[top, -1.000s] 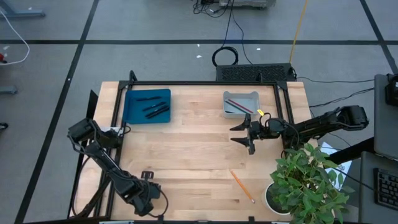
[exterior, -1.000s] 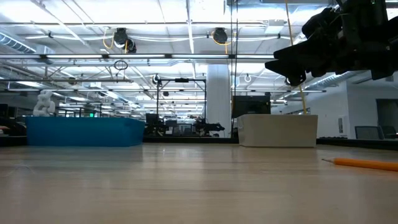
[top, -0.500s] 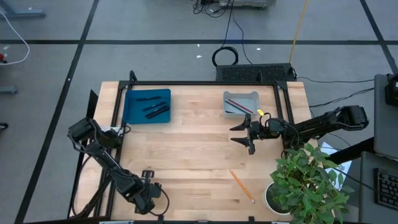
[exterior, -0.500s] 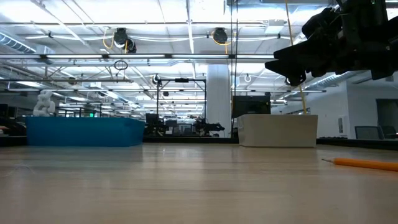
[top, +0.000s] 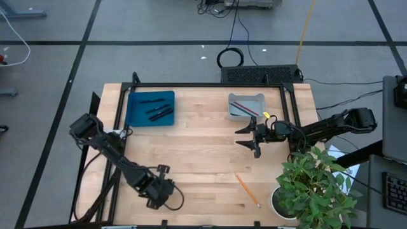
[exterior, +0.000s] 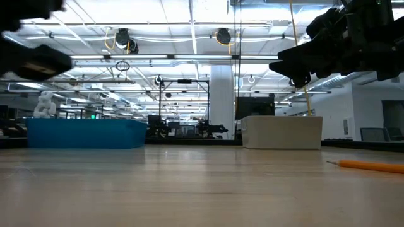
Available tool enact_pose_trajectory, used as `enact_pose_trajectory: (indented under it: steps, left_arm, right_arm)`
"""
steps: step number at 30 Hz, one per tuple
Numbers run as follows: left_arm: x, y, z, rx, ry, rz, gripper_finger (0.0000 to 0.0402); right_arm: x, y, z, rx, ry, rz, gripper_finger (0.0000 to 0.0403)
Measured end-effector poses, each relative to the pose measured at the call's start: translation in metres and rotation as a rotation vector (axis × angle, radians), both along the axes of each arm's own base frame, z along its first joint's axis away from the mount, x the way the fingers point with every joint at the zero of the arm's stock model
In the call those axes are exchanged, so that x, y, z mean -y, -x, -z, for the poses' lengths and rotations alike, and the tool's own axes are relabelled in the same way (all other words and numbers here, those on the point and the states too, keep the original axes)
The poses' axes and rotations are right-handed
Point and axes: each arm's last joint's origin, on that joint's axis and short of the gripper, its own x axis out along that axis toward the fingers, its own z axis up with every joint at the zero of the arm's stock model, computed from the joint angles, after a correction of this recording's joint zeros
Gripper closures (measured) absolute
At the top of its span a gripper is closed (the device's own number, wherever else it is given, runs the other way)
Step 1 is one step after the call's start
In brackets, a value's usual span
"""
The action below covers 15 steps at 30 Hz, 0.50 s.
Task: Sort pens & pencils
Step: Put the green pencil into the gray bin
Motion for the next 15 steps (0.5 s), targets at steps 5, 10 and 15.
enact_pose_trajectory:
  steps: [5, 10, 15]
  left_arm:
    - [-0.023, -0.023, -0.001, 0.057, -0.044, 0.061, 0.0401]
    - [-0.050, -0.047, -0.004, 0.135, -0.085, 0.122, 0.0401]
    - [-0.079, -0.069, -0.008, 0.216, -0.102, 0.145, 0.0401]
  right_arm:
    - [0.000, 0.000, 0.000, 0.000, 0.000, 0.000, 0.0200]
    - [0.000, 0.000, 0.000, 0.000, 0.000, 0.000, 0.0200]
    - [0.000, 0.000, 0.000, -0.001, 0.004, 0.000, 0.0200]
